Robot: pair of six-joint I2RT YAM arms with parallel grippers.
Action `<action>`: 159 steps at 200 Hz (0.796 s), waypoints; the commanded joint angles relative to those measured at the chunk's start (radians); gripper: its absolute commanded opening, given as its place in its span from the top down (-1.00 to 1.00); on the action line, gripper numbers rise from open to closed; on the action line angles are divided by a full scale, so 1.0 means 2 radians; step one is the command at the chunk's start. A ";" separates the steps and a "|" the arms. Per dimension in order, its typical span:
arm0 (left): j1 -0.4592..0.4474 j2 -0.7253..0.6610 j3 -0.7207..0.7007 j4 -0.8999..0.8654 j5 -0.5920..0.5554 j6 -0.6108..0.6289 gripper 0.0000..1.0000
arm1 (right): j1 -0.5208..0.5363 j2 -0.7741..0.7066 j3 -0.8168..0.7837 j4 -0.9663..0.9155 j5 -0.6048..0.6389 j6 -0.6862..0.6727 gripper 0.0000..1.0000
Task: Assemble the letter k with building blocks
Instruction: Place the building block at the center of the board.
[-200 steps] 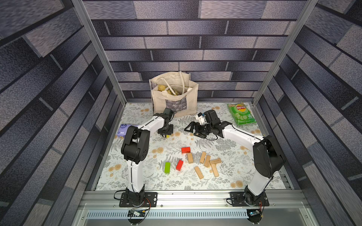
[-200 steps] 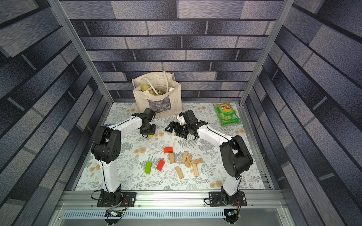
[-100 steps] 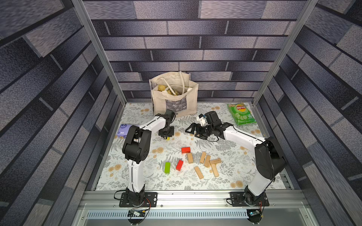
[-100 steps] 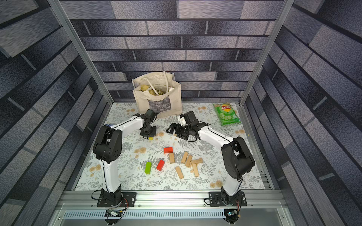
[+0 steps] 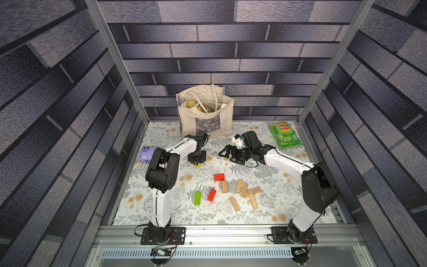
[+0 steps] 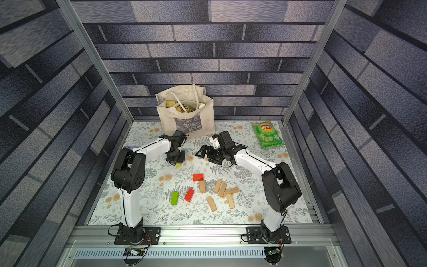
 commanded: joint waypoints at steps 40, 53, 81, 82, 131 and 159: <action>0.004 0.007 0.003 -0.019 -0.003 -0.003 0.37 | -0.002 -0.009 -0.010 0.004 0.004 -0.004 -1.00; 0.003 0.005 0.000 -0.018 -0.004 -0.003 0.24 | -0.002 -0.009 -0.011 0.004 0.004 -0.005 -1.00; 0.003 0.005 0.000 -0.018 -0.005 -0.003 0.18 | -0.002 -0.007 -0.013 0.007 0.004 -0.004 -1.00; 0.002 0.004 0.000 -0.018 -0.006 -0.003 0.18 | -0.002 -0.007 -0.013 0.008 0.003 -0.004 -1.00; 0.001 0.005 0.003 -0.020 -0.010 -0.003 0.10 | -0.002 -0.007 -0.015 0.010 0.002 -0.003 -1.00; -0.001 0.004 0.008 -0.022 -0.012 -0.001 0.06 | -0.002 -0.006 -0.014 0.012 0.001 -0.003 -1.00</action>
